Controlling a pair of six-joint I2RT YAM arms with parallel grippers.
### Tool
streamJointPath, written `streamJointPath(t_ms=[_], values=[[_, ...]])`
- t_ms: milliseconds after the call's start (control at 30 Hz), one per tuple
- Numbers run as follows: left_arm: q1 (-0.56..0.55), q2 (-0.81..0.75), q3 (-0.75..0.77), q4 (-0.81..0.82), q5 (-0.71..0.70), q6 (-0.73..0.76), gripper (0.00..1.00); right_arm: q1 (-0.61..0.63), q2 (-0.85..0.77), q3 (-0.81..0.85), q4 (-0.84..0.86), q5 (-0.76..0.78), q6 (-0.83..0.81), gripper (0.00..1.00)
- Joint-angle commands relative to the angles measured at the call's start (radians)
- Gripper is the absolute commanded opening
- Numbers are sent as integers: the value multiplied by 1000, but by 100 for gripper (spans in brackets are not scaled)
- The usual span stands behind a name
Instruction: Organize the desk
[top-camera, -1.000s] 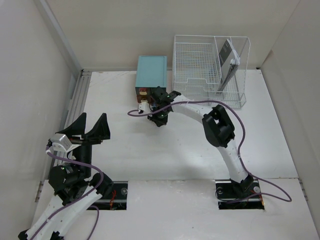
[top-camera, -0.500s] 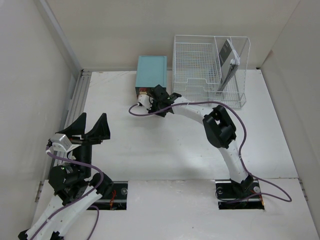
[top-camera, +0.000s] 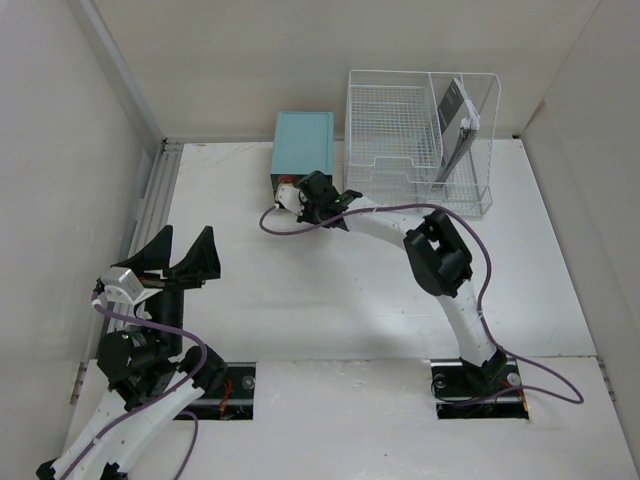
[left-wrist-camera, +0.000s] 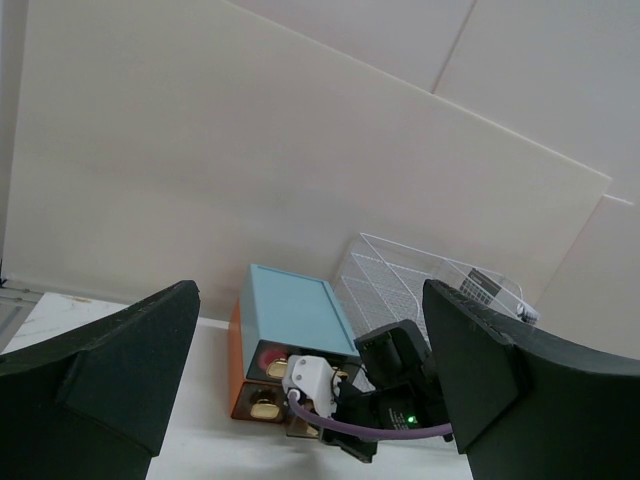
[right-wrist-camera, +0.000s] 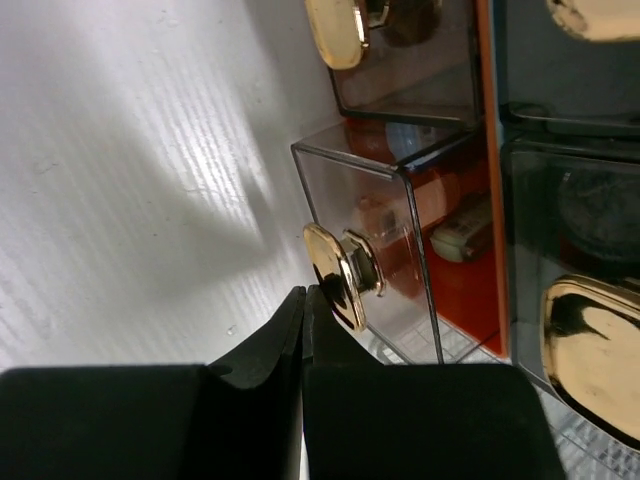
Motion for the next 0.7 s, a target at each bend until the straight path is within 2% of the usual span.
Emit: streamJointPath(t_ms=[0, 667], values=[[-1, 7, -2, 50, 6, 15, 92, 11, -1, 4, 92, 74, -27, 0], [-1, 7, -2, 50, 6, 15, 92, 20, 26, -36, 203, 206, -55, 0]])
